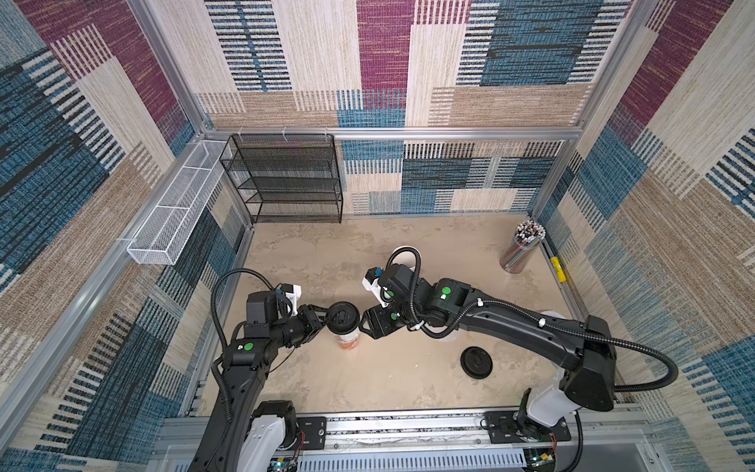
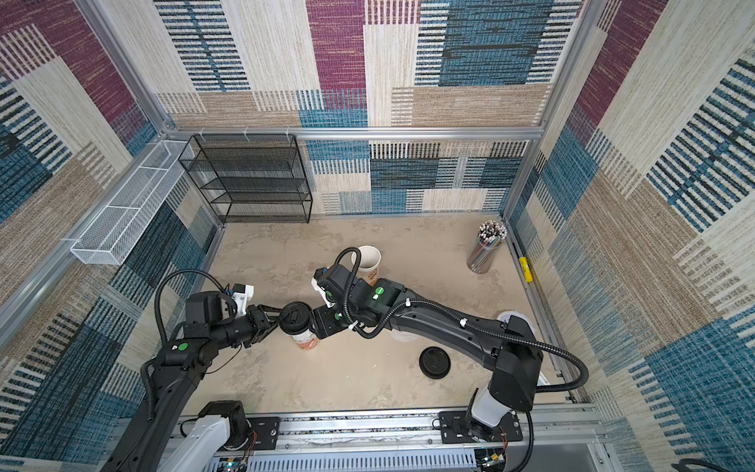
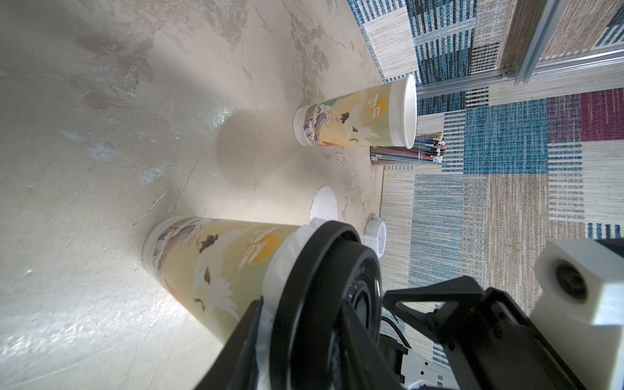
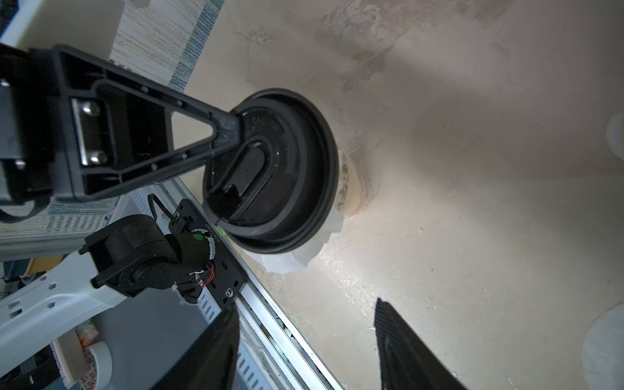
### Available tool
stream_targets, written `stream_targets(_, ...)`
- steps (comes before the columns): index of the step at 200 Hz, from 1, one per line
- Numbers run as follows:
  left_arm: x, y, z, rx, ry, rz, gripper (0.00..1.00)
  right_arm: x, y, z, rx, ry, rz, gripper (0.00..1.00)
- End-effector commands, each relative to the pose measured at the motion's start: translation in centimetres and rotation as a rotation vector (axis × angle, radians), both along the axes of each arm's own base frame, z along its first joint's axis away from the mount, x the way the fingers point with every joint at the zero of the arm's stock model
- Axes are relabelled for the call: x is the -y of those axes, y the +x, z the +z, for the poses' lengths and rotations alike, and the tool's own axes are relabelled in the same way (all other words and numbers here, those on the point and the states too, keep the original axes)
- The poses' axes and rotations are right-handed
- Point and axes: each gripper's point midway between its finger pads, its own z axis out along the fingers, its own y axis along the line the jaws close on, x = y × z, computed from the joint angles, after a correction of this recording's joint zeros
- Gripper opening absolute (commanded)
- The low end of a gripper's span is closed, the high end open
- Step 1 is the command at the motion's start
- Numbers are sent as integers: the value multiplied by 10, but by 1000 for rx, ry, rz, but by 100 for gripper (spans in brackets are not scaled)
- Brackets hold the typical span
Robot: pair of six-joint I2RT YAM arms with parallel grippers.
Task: Put the leak-proof paper on the milk tea cups
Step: Secure the cup lid on the cup.
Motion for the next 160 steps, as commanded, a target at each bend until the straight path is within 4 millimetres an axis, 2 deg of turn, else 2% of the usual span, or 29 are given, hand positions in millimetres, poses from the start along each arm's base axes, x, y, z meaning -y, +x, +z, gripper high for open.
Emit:
stream_targets(1, -22, -40, -56, -298, 130, 91, 39, -11, 4, 6, -3, 74, -5, 66)
stream_targets(79, -22, -41, -57, -301, 135, 94, 38, -12, 11, -8, -18, 66, -5, 65)
stream_targets(160, -21, -42, -59, -310, 137, 93, 38, -15, 18, -14, -27, 69, -10, 65)
